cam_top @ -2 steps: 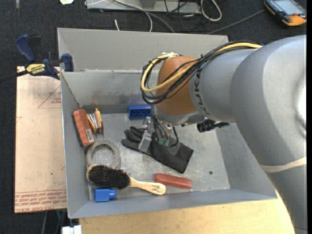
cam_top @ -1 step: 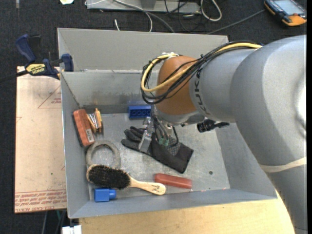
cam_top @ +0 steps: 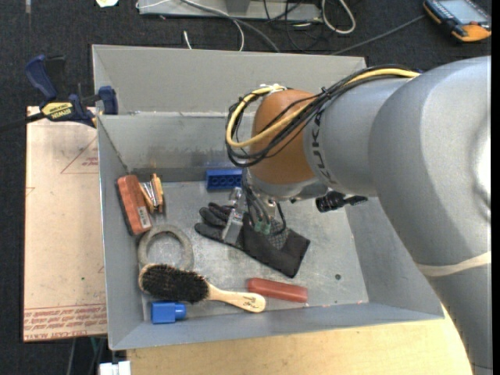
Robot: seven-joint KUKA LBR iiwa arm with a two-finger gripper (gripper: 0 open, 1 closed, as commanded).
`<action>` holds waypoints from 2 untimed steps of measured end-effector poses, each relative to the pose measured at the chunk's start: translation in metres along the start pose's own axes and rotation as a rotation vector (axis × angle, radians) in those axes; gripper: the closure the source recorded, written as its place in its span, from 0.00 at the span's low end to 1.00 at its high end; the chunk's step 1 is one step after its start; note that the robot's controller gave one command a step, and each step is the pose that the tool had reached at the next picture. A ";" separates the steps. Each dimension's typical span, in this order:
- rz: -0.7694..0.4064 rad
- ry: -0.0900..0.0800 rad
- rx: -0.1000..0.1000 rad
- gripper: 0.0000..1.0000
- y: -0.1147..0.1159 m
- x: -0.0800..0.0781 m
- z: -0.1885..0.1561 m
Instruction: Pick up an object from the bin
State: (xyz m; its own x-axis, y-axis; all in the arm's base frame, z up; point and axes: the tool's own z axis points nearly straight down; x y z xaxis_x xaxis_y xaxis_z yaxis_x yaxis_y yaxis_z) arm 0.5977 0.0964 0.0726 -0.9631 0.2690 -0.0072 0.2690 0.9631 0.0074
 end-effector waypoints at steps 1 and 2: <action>0.039 -0.003 -0.002 1.00 0.002 -0.004 -0.151; 0.039 -0.002 -0.001 1.00 0.002 -0.004 -0.151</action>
Offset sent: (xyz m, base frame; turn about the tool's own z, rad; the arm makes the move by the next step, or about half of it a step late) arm 0.0000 0.0000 0.0000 0.0000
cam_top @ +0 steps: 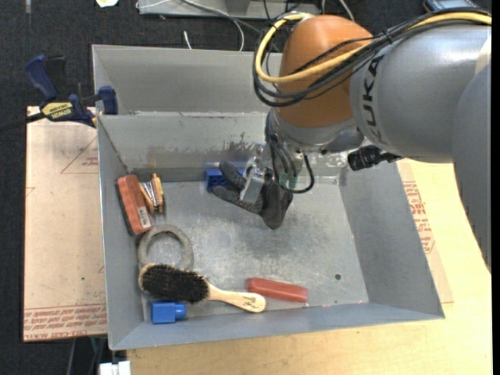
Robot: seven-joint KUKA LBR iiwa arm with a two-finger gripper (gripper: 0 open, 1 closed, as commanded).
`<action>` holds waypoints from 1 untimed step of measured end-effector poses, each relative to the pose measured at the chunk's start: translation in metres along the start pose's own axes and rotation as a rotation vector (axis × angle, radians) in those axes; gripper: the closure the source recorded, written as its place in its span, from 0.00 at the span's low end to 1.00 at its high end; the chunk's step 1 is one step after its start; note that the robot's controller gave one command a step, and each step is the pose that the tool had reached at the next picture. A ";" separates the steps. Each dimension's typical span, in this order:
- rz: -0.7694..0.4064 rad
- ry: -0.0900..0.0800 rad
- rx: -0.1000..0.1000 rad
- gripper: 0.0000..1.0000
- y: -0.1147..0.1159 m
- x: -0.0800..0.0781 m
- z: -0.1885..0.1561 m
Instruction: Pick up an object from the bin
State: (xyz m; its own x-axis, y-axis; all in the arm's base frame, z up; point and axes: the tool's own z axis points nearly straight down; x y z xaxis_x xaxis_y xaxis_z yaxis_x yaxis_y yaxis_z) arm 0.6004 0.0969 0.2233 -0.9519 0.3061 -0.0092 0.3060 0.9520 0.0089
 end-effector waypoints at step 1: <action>0.061 -0.005 -0.003 0.00 0.000 -0.005 0.128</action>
Offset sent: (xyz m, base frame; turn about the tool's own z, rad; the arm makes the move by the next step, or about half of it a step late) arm 0.0000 0.0000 0.0000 0.0000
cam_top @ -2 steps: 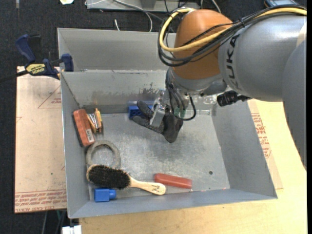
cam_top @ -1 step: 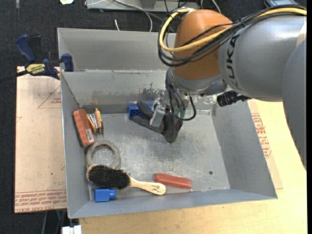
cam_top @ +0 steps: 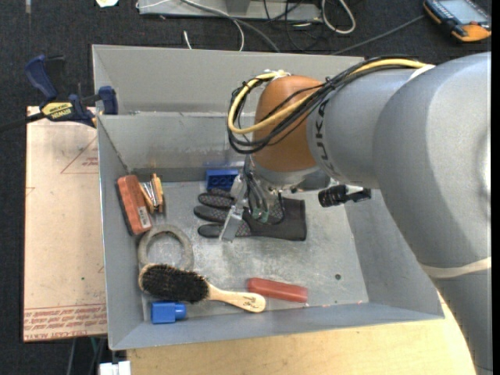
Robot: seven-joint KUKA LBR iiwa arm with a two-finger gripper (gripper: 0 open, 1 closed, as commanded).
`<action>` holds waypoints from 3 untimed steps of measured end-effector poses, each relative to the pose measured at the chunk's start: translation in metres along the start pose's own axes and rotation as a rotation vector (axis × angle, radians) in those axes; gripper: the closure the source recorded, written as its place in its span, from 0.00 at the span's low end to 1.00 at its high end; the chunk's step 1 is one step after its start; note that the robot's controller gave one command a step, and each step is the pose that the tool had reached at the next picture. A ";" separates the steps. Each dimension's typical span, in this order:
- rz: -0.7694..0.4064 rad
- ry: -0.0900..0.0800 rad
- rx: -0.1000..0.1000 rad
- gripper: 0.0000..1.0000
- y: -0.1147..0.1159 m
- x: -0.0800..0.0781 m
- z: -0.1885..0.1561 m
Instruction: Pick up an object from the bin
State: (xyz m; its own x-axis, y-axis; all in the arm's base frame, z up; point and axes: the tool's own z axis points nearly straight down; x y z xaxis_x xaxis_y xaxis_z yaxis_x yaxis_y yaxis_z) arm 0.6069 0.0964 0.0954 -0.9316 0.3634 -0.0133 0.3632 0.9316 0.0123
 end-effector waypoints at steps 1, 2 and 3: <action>0.011 -0.005 -0.002 1.00 0.000 -0.002 0.023; 0.012 -0.005 -0.002 1.00 0.000 -0.002 0.023; 0.013 -0.005 -0.002 1.00 0.000 -0.002 0.023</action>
Offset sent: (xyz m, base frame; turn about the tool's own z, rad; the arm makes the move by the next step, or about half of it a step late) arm 0.0000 0.0000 0.0000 0.0000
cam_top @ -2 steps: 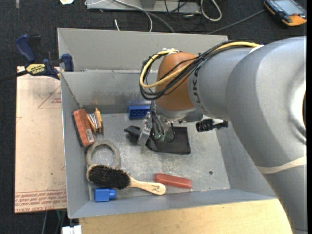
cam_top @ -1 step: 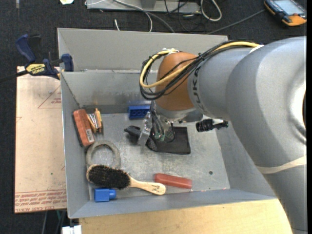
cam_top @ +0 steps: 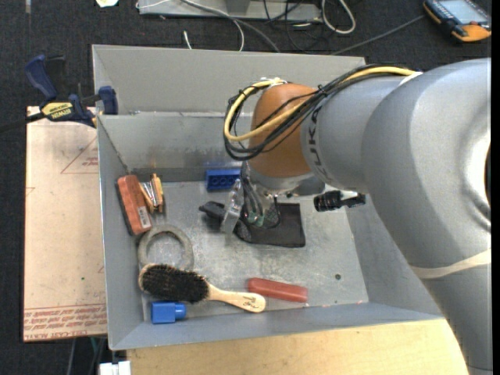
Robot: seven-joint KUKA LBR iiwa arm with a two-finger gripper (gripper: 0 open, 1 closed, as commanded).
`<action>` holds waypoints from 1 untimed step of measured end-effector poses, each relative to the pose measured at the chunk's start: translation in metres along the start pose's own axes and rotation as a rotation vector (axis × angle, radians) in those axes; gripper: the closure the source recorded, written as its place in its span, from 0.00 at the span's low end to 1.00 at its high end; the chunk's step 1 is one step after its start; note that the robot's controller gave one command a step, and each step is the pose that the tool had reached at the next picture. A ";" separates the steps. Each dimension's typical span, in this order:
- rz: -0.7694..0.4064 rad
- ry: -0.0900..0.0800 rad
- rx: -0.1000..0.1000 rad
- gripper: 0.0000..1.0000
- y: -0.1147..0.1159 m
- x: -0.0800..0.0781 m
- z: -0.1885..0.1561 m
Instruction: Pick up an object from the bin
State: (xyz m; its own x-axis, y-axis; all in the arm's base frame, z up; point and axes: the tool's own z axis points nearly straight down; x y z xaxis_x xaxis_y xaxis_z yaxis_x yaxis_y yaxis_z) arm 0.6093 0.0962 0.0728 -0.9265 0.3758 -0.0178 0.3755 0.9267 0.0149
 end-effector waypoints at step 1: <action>0.202 -0.001 -0.002 1.00 0.049 0.028 -0.009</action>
Offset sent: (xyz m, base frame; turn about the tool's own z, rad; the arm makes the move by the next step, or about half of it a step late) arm 0.0000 0.0000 0.0000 0.0000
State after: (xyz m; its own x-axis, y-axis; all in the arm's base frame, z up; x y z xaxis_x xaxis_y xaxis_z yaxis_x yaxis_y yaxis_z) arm 0.6019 0.1521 0.0819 -0.8323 0.5542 -0.0153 0.5539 0.8324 0.0201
